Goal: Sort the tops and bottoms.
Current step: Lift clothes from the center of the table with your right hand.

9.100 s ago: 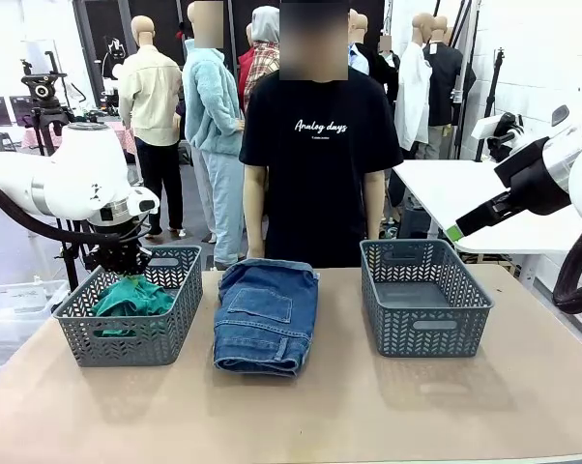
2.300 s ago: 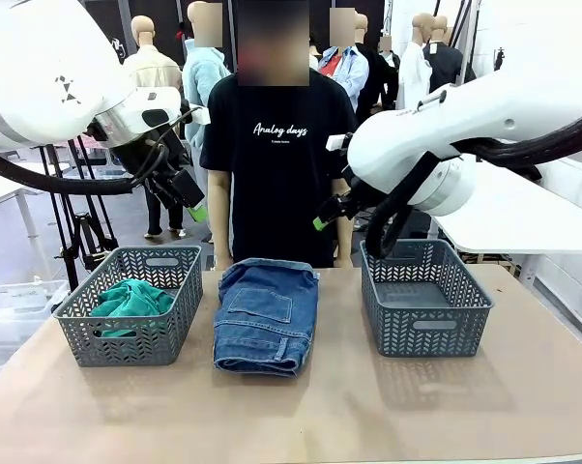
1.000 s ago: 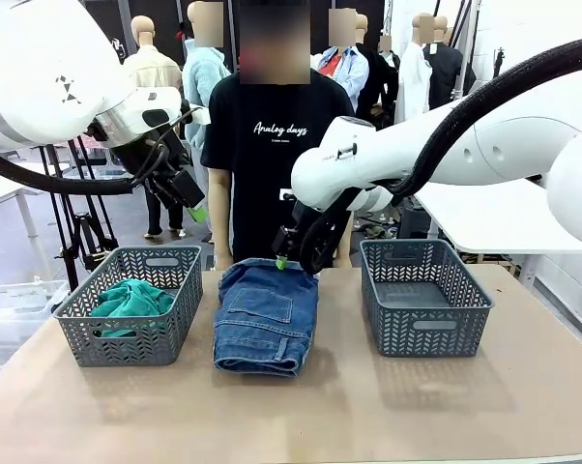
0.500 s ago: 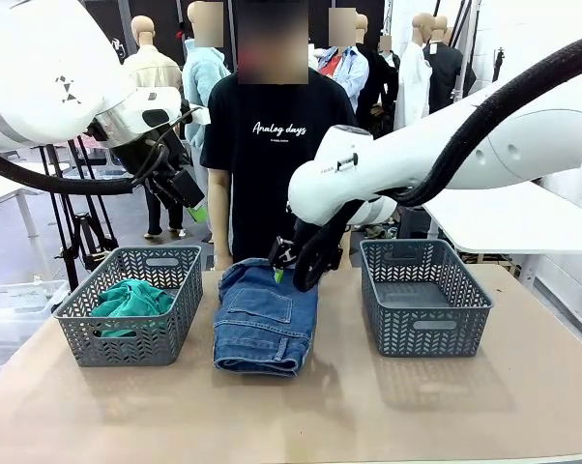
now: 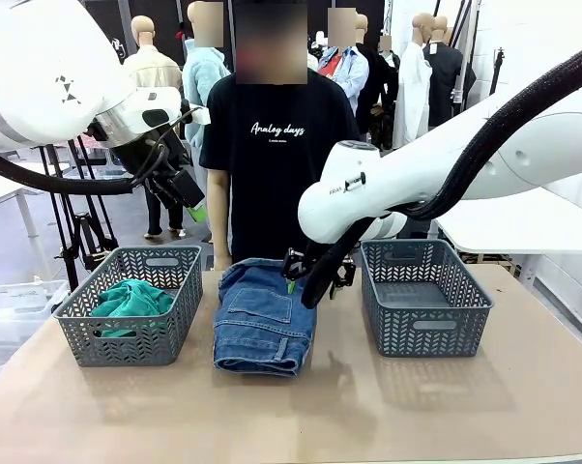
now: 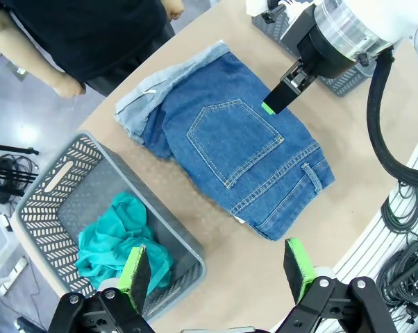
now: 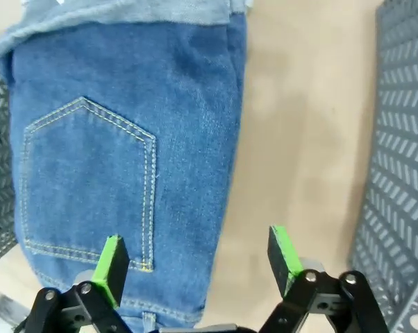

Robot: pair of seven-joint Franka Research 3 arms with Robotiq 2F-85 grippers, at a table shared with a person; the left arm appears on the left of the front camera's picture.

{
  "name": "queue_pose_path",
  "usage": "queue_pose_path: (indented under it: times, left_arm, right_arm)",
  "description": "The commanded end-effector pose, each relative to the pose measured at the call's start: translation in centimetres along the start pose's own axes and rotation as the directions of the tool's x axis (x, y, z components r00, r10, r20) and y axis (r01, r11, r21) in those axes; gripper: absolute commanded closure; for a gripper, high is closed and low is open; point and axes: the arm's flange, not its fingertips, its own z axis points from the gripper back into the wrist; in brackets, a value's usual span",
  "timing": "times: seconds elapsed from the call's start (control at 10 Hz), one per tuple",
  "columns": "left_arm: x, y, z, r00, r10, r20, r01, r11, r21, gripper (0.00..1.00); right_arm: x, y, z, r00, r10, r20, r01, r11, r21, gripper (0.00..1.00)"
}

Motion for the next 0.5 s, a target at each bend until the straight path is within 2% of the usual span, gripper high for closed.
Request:
queue_pose_path:
  times: [0.0, 0.1, 0.2, 0.4]
  left_arm:
    - [0.1, 0.0, 0.1, 1.0, 0.001, 0.003, -0.001, 1.0, 0.011, 0.0]
    - [0.1, 0.0, 0.1, 1.0, 0.001, 0.003, -0.001, 1.0, 0.011, 0.0]
    - [0.1, 0.0, 0.1, 1.0, 0.001, 0.003, -0.001, 1.0, 0.011, 0.0]
    - [0.1, 0.0, 0.1, 1.0, 0.001, 0.003, -0.001, 1.0, 0.011, 0.0]
  right_arm:
    - [0.2, 0.2, 0.4, 0.999, 0.033, 0.006, -0.033, 0.999, 0.003, 0.0]
    - [0.0, 0.0, 0.0, 1.0, 0.0, 0.0, 0.0, 1.0, 0.0, 0.0]
    - [0.1, 0.8, -0.9, 0.997, -0.061, -0.044, 0.06, 0.998, -0.026, 0.0]
    - [0.6, 1.8, -2.7, 0.987, -0.123, -0.104, 0.124, 0.992, 0.006, 0.0]
